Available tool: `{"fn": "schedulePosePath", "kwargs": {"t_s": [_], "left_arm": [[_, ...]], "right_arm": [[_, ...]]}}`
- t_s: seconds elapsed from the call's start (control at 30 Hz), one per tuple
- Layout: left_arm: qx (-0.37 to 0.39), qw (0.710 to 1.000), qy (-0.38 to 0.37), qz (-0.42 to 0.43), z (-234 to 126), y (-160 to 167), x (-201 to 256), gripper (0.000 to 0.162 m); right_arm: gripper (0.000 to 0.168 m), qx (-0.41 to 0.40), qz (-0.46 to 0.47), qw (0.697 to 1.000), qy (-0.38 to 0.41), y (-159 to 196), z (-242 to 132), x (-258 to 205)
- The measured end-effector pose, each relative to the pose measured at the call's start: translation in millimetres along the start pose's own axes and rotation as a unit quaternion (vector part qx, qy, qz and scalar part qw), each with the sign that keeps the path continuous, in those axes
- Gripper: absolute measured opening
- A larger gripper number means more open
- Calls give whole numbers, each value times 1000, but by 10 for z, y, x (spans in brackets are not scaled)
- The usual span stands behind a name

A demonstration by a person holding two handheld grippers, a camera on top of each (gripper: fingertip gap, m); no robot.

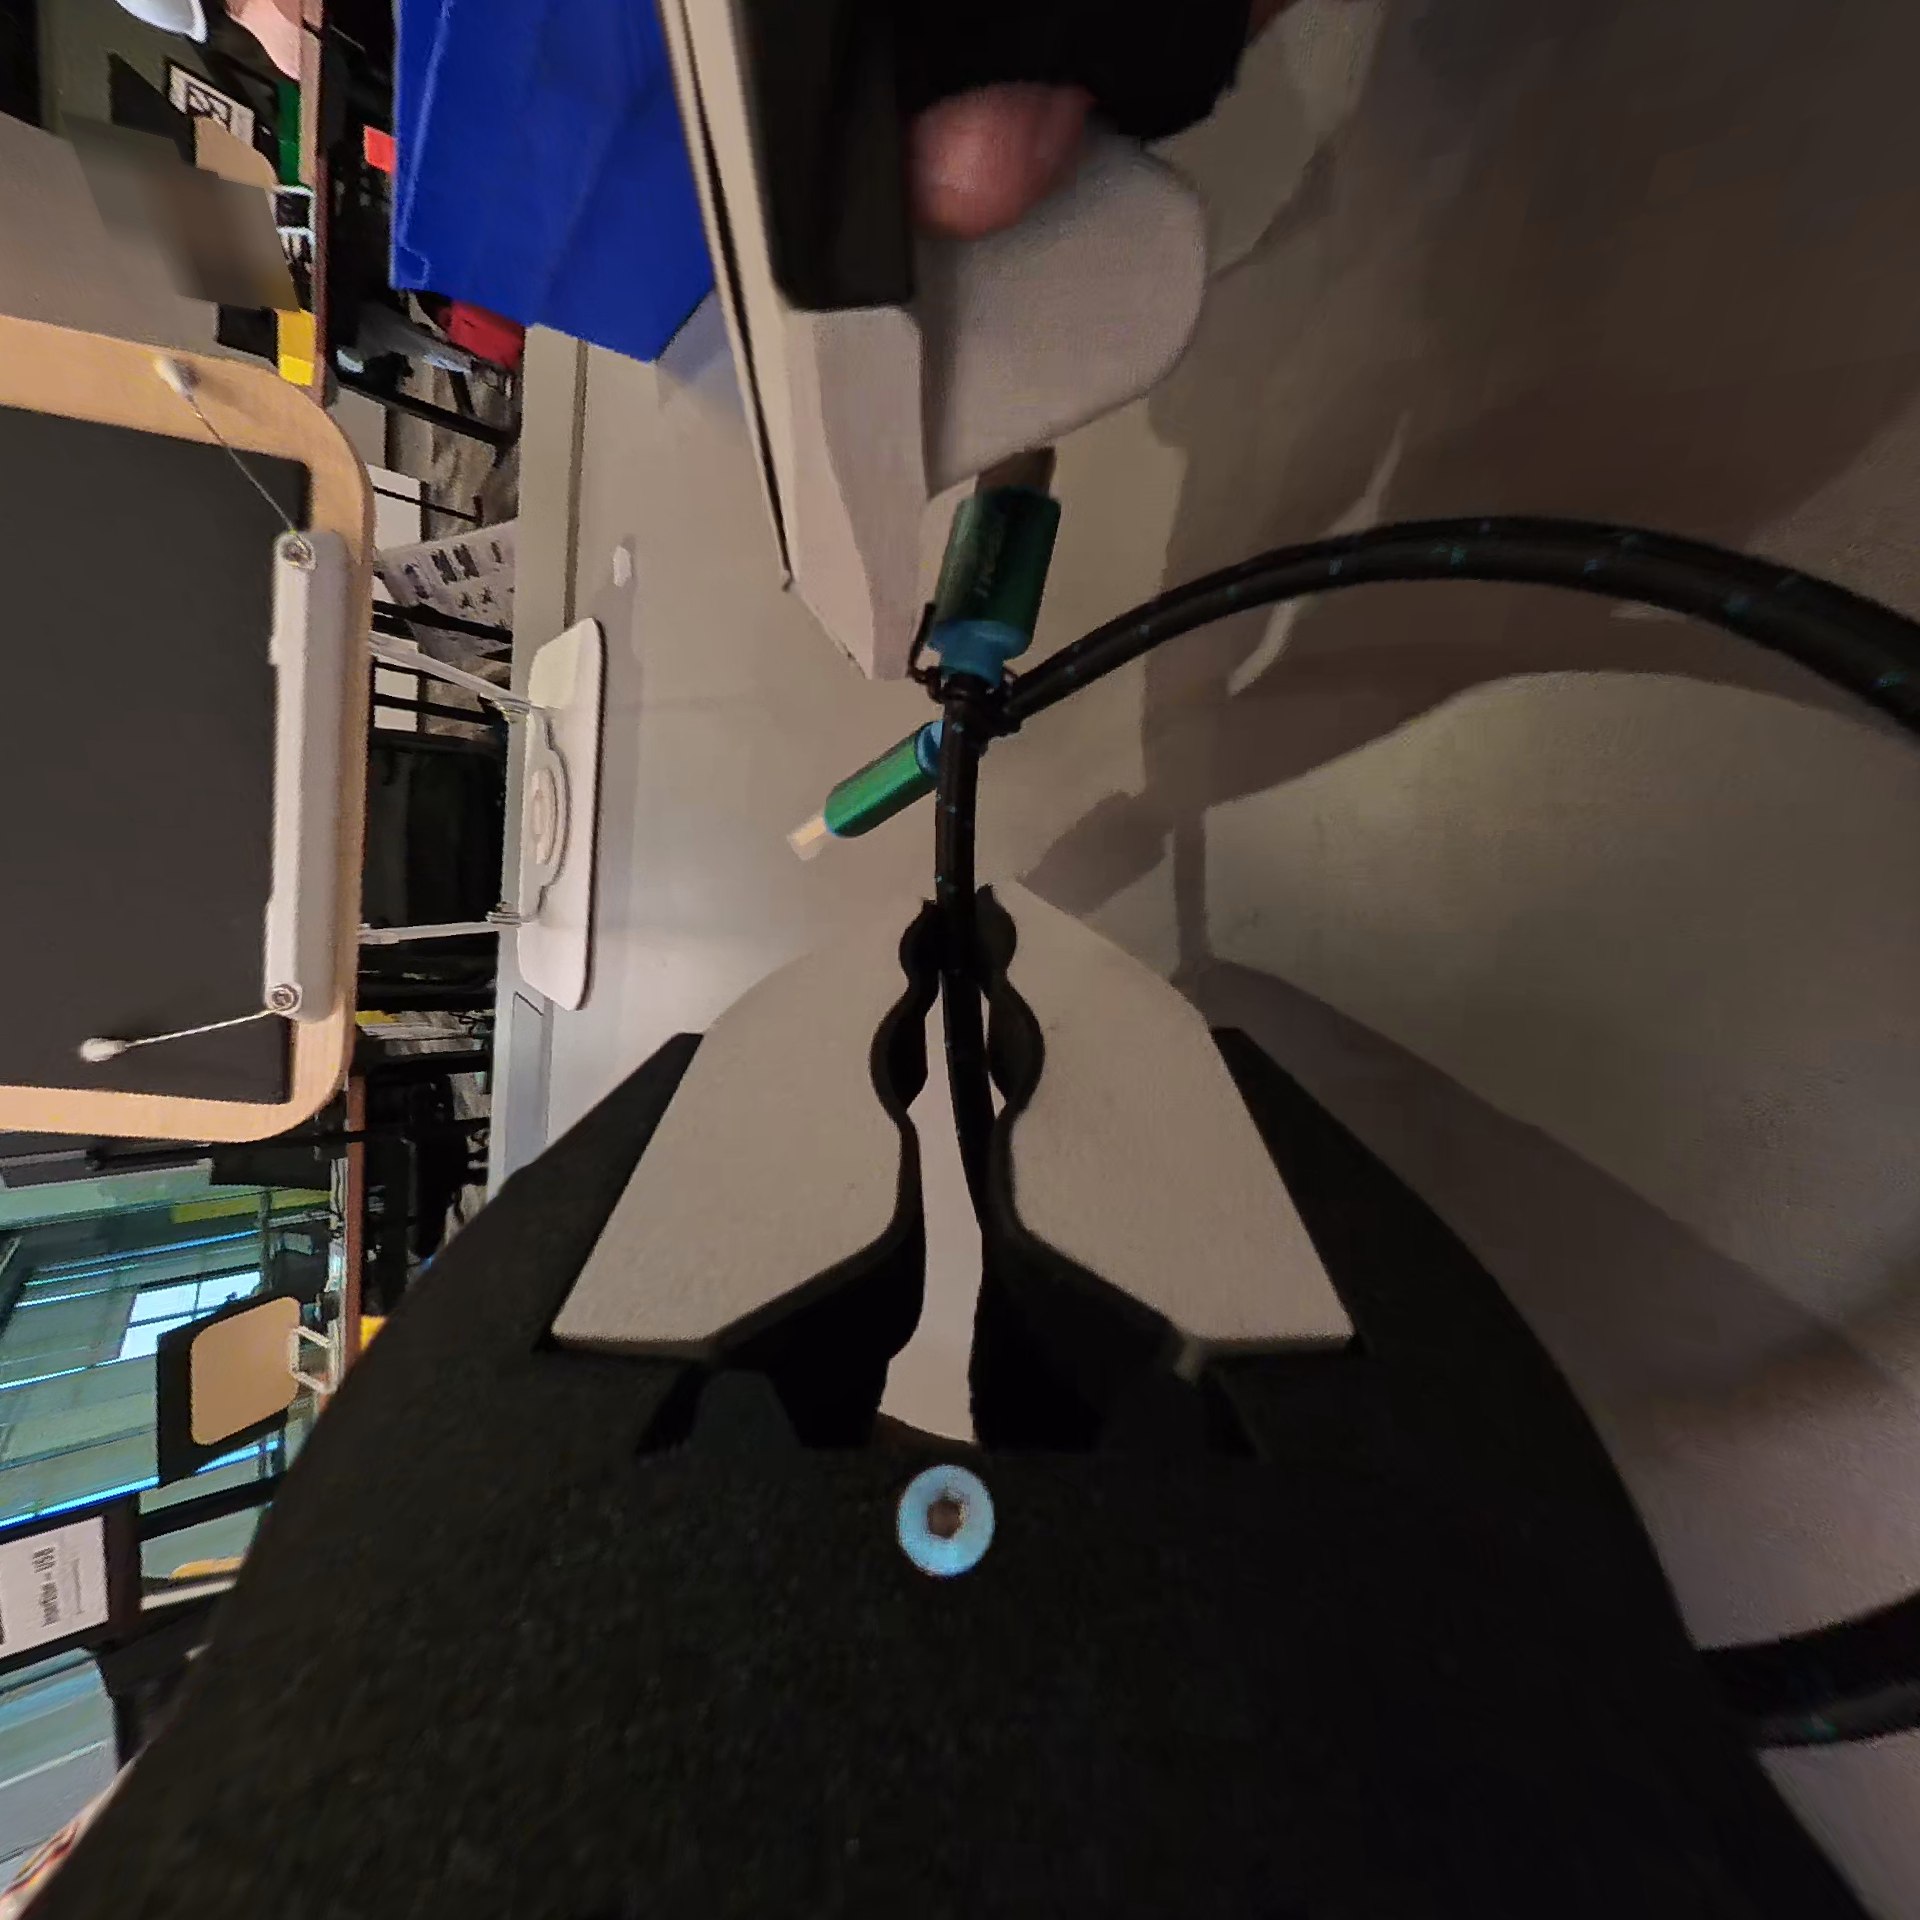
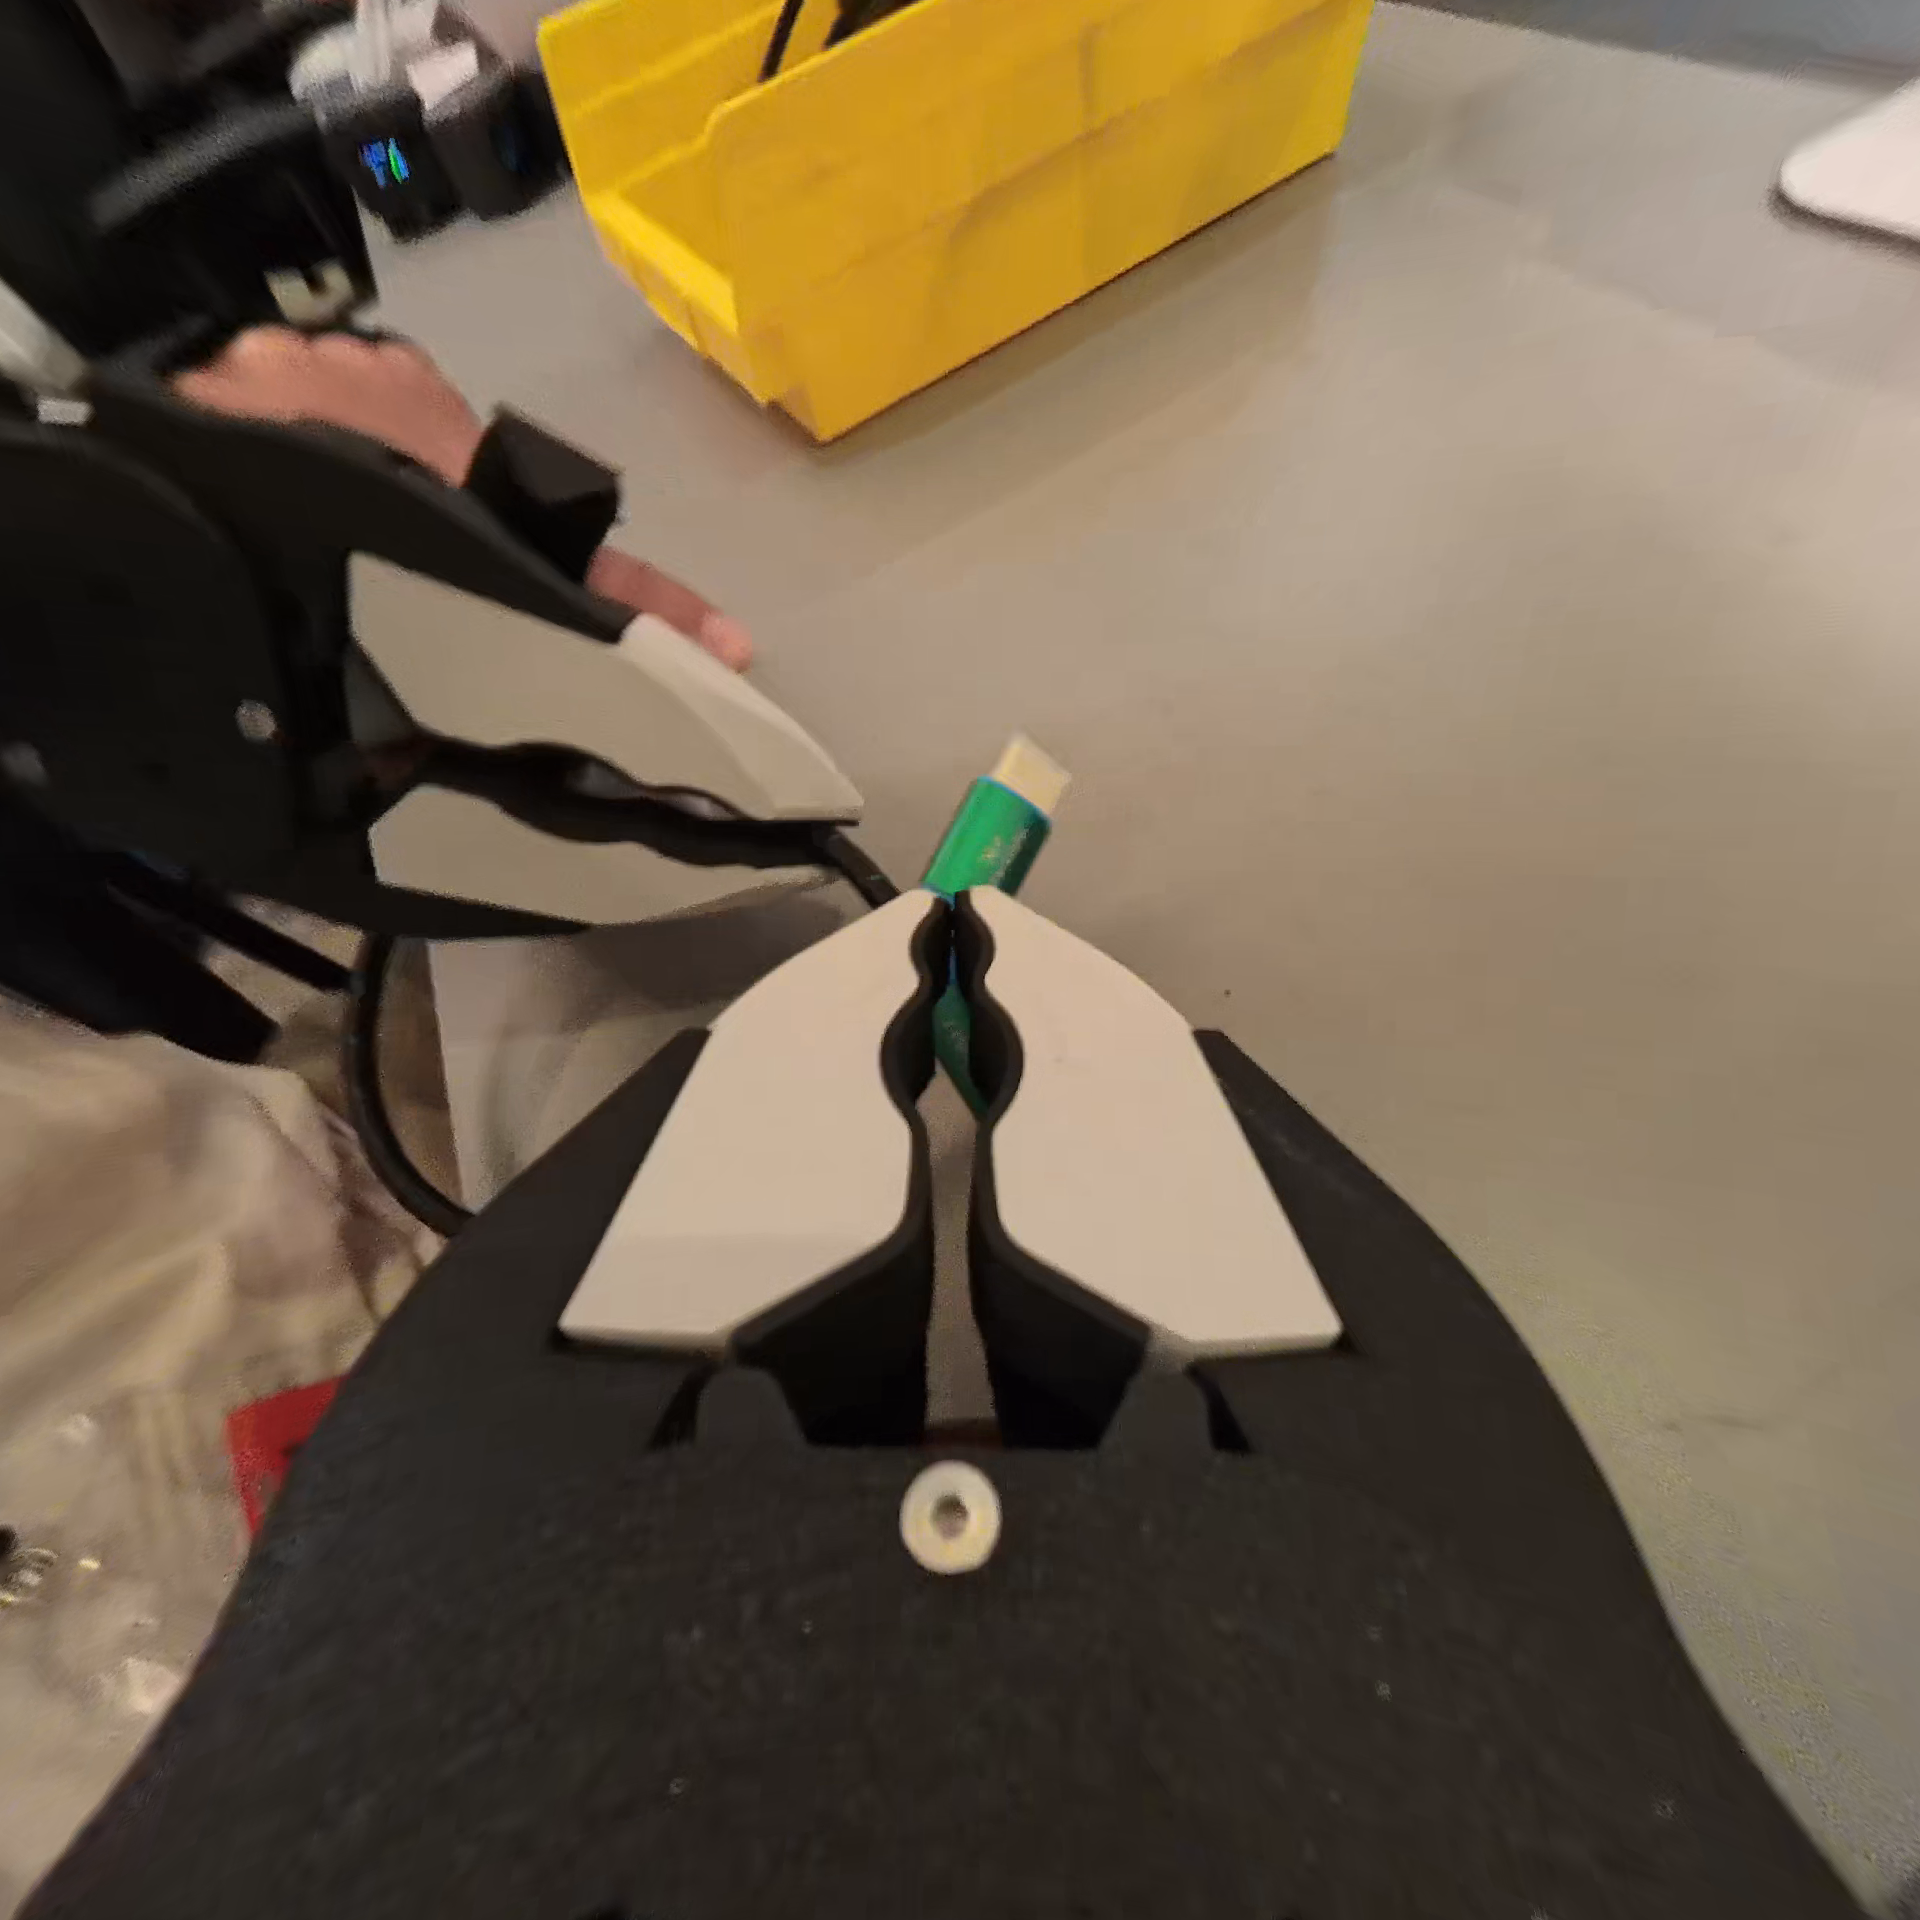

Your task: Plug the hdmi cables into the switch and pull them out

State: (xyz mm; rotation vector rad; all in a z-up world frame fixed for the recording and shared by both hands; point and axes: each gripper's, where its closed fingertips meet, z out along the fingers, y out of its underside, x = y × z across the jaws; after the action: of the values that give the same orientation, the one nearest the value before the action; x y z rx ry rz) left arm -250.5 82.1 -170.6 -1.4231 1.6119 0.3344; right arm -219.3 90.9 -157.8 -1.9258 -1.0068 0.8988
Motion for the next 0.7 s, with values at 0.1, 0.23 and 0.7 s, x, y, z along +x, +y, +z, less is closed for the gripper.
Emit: {"fn": "schedulePosePath", "kwargs": {"t_s": [0.1, 0.23, 0.7], "left_arm": [[-4, 1000, -2, -2, -5, 7, -10, 6], [-16, 1000, 6, -9, 18, 72, 20, 6], [-24, 1000, 9, -18, 38, 113, 21, 6]], "right_arm": [[0, 7, 74, 997, -38, 6, -1, 13], [0, 10, 90, 994, -63, 21, -50, -2], [0, -56, -117, 991, 35, 195, 59, -57]]}}
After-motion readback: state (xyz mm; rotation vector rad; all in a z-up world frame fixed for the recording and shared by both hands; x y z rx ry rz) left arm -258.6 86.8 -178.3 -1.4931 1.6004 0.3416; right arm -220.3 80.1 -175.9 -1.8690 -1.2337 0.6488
